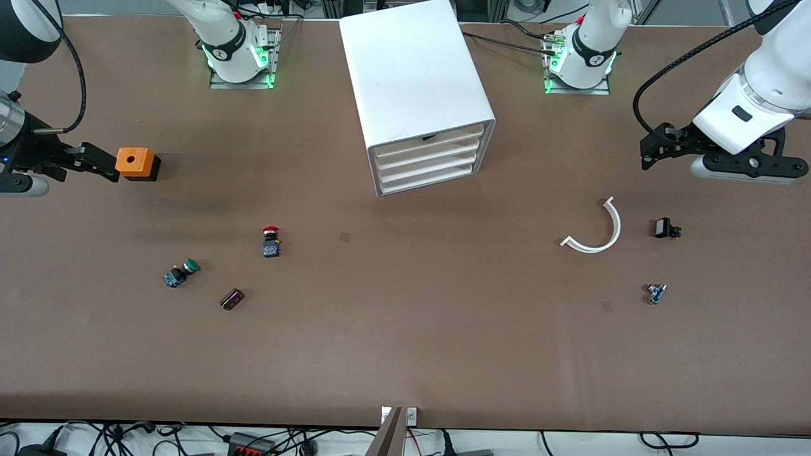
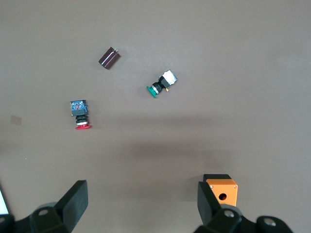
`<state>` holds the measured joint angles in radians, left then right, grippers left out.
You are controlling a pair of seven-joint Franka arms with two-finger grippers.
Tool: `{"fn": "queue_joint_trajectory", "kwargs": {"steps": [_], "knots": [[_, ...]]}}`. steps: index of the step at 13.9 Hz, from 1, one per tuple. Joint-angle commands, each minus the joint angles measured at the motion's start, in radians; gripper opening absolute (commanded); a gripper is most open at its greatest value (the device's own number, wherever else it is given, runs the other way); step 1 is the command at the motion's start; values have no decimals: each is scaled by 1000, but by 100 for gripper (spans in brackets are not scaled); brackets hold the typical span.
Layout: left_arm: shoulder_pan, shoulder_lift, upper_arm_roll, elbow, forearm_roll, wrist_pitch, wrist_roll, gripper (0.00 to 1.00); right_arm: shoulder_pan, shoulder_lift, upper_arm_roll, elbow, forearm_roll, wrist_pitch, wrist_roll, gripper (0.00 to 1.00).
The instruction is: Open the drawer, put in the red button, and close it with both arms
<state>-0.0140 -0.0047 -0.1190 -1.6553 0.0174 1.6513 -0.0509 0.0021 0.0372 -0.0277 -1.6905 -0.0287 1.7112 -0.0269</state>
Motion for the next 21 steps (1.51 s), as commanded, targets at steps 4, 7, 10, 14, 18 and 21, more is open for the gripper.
{"fn": "queue_joint_trajectory", "kwargs": {"steps": [4,7,10,14,18,21], "knots": [[-1,8,5,26,-16,-45,3,100,-4,-23,6,-17,-8,2,-16,100],[-6,8,2,26,-17,-54,-3,100,-4,-20,8,-14,-11,4,-16,100],[-7,6,-14,28,-25,-148,6,100,-1,-4,8,1,-10,2,-14,100],[-35,50,-21,25,-175,-339,11,100,2,21,8,14,-5,7,-11,100],[-103,152,-25,23,-356,-322,55,100,70,127,8,76,3,10,-13,100],[-93,247,-25,-4,-546,-199,231,100,125,219,9,86,24,62,-13,100]]}}
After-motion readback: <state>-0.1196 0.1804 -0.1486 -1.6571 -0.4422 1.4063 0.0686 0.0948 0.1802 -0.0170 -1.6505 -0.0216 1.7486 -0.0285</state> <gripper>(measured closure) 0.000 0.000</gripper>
